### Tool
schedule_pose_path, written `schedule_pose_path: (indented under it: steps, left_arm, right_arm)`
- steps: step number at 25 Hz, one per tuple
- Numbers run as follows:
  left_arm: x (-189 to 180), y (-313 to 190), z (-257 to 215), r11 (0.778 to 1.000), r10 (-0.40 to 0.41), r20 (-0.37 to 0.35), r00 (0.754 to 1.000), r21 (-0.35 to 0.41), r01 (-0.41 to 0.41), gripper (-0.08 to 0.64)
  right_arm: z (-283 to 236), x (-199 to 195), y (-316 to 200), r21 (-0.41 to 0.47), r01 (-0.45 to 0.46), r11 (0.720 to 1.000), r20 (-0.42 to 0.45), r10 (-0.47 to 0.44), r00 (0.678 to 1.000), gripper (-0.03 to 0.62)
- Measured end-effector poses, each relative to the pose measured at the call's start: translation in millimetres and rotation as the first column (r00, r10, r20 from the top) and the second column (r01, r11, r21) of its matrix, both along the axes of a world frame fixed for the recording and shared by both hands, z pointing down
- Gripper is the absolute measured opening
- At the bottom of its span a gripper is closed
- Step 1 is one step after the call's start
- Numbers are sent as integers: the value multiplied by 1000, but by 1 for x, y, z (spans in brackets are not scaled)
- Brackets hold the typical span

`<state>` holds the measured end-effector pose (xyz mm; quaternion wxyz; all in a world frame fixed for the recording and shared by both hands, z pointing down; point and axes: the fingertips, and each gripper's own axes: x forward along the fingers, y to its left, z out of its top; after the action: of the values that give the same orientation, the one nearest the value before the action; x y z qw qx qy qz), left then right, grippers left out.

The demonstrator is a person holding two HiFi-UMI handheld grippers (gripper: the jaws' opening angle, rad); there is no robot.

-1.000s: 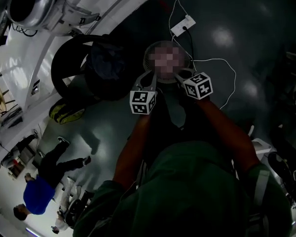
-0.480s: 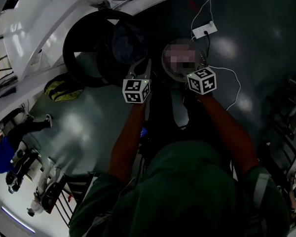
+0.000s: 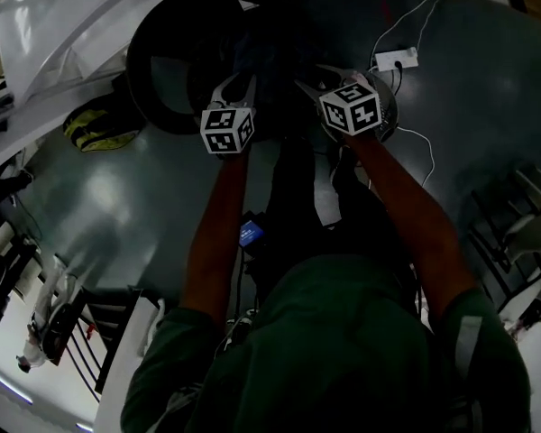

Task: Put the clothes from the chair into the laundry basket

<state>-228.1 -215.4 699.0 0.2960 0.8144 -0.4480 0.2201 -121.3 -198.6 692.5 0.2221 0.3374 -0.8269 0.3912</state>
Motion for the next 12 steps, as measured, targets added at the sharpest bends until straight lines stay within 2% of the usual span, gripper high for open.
schedule_pose_path:
  steps: [7, 12]
  left_arm:
    - [-35, -32, 64, 997, -41, -16, 999, -64, 40, 169]
    - [-52, -32, 112, 990, -48, -30, 998, -130, 44, 204]
  right_arm:
    - [57, -45, -61, -19, 74, 997, -87, -75, 993, 202]
    - [111, -65, -70, -86, 114, 990, -176, -128, 976, 216]
